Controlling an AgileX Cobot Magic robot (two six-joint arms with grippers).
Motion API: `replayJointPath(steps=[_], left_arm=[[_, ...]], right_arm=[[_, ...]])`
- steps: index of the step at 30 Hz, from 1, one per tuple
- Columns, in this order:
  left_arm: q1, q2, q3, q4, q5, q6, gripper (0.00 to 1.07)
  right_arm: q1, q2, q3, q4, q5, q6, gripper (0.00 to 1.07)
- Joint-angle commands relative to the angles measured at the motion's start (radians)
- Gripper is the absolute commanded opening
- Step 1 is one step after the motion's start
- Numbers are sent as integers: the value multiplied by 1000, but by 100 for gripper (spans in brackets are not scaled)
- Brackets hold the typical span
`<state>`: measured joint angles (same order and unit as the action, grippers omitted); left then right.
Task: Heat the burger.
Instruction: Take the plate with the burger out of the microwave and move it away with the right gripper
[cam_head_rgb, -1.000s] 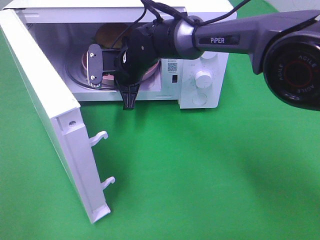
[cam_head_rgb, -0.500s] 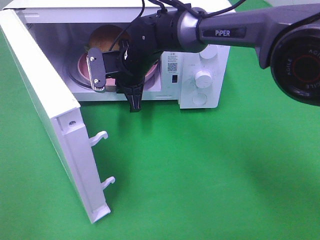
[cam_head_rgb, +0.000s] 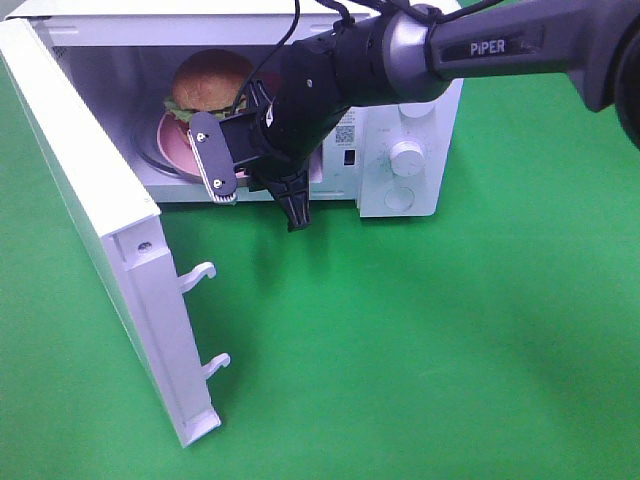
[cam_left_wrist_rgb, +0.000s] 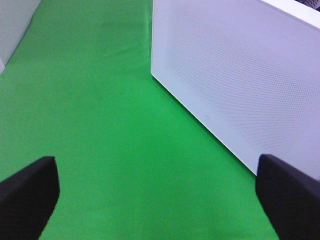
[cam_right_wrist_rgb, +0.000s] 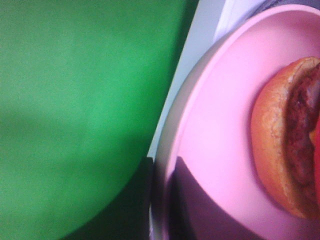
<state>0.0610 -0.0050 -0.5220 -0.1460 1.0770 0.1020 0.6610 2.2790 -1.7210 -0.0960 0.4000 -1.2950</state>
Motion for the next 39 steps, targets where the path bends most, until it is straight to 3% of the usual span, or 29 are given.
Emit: replayJointPath(steps=[1,23,39], left_arm=[[4,-5,5,-1,-6,-5,102],[4,-5,5,-1,-6,-5,102],[4,-5,5,-1,-6,-5,102]], right_arm=[[-4,-52,53,-38,-72,-20,0],[19,-190,238,29,-131,-24,0],[19,-339,490,53,-276,-24,0]])
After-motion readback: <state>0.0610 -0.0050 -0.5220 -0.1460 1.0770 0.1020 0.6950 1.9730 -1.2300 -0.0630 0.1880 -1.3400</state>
